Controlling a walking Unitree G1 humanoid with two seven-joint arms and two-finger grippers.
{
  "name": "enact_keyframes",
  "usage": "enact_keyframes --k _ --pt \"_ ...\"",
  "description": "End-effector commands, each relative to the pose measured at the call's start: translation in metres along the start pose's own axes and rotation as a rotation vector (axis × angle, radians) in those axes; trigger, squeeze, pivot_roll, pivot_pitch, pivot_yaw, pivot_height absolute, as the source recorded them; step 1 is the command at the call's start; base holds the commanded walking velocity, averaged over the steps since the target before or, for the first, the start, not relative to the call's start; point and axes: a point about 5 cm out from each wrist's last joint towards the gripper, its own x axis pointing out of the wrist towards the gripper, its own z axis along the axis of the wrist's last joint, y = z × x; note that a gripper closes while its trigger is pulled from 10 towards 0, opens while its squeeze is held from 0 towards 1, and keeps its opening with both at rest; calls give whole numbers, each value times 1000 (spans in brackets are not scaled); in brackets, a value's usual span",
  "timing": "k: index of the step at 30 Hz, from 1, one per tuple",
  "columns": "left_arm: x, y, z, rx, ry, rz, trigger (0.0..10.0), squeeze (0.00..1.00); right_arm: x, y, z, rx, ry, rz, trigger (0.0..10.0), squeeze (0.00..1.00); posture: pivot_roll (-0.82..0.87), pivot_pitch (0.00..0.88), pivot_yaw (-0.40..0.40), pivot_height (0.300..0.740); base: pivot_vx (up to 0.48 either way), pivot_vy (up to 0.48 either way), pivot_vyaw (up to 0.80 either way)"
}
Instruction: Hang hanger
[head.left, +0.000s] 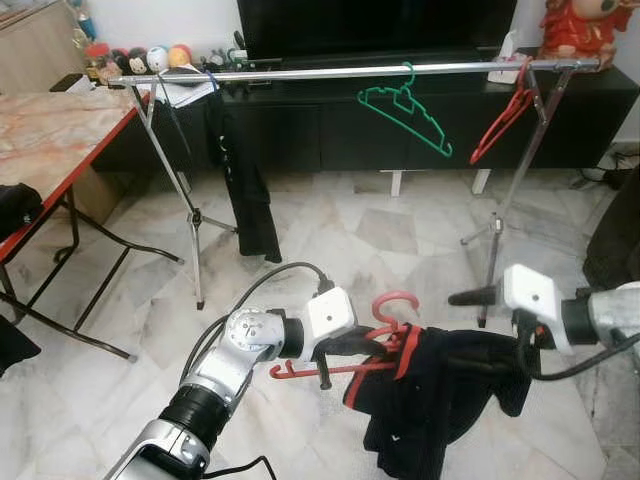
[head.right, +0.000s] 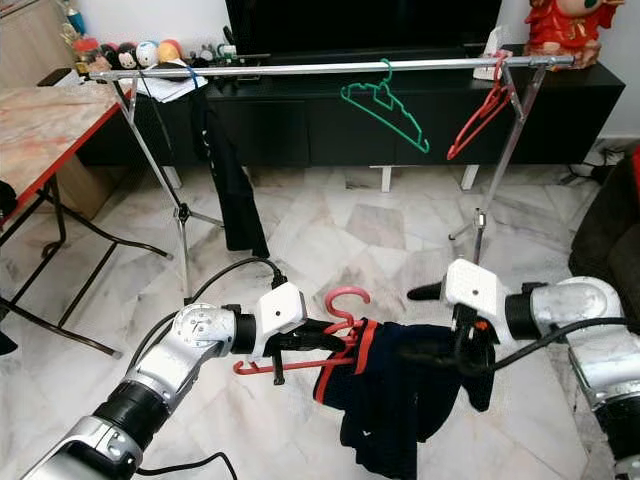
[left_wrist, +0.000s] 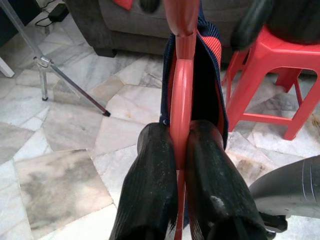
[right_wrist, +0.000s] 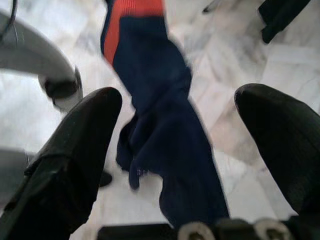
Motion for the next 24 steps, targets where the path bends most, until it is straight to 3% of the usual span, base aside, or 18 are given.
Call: enact_keyframes --k 1,6,21,22,23,24 --pt "-2 3 6 22 -27 4 10000 0 0 0 -3 -27 37 2 10000 0 -185 5 85 740 0 0 0" --pt "-2 3 6 26 -19 -4 10000 0 6 3 -4 -81 81 28 10000 0 -180 7 84 740 0 0 0" --pt "1 0 12 55 -23 -43 10000 0 24 5 4 -103 39 111 10000 0 -172 5 82 740 0 0 0" --pt "1 0 12 59 -21 -46 10000 0 24 4 4 -107 45 116 8863 0 -174 5 81 740 0 0 0" --pt "1 0 12 58 -21 -46 10000 0 24 4 4 -108 48 120 8863 0 -174 5 81 740 0 0 0" --pt "1 0 12 59 -22 -47 10000 0 24 4 4 -111 54 125 7765 0 -174 5 81 740 0 0 0"
